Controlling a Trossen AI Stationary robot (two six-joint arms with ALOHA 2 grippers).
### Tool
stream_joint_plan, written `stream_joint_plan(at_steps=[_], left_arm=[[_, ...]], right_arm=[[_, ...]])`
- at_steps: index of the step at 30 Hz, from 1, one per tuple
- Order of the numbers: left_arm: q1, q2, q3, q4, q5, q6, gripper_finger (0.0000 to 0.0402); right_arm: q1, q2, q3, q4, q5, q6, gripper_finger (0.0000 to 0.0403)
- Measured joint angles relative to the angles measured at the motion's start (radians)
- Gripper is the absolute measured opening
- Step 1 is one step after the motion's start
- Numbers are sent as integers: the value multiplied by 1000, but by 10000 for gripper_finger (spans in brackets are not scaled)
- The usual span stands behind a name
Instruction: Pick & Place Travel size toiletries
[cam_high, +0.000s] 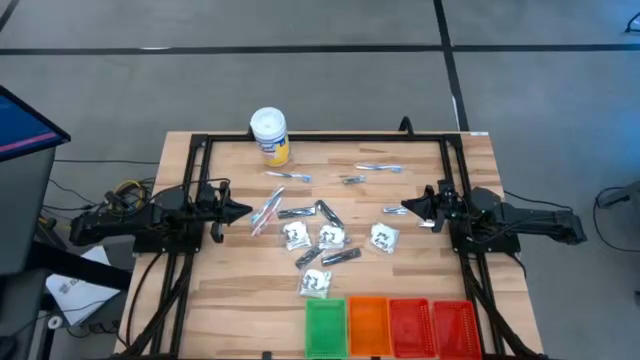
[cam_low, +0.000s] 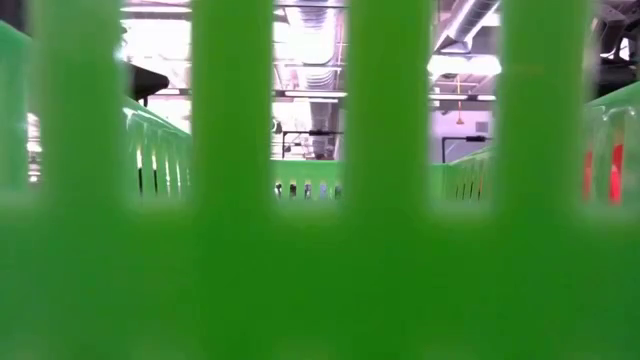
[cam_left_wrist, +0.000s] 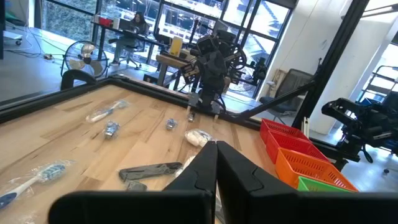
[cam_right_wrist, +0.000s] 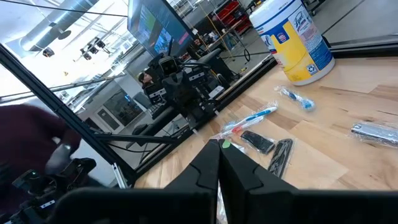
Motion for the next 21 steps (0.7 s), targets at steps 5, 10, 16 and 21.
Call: stream_joint_plan(at_steps=[5,10,16,21], left_arm=[[0,0,0,0,0,0,1],[0,0,0,0,0,0,1],[0,0,0,0,0,0,1],[0,0,0,9,0,1,1]], right_arm=[[0,0,0,0,0,0,0],[0,0,0,0,0,0,0],[0,0,0,0,0,0,0],[0,0,0,0,0,0,0]])
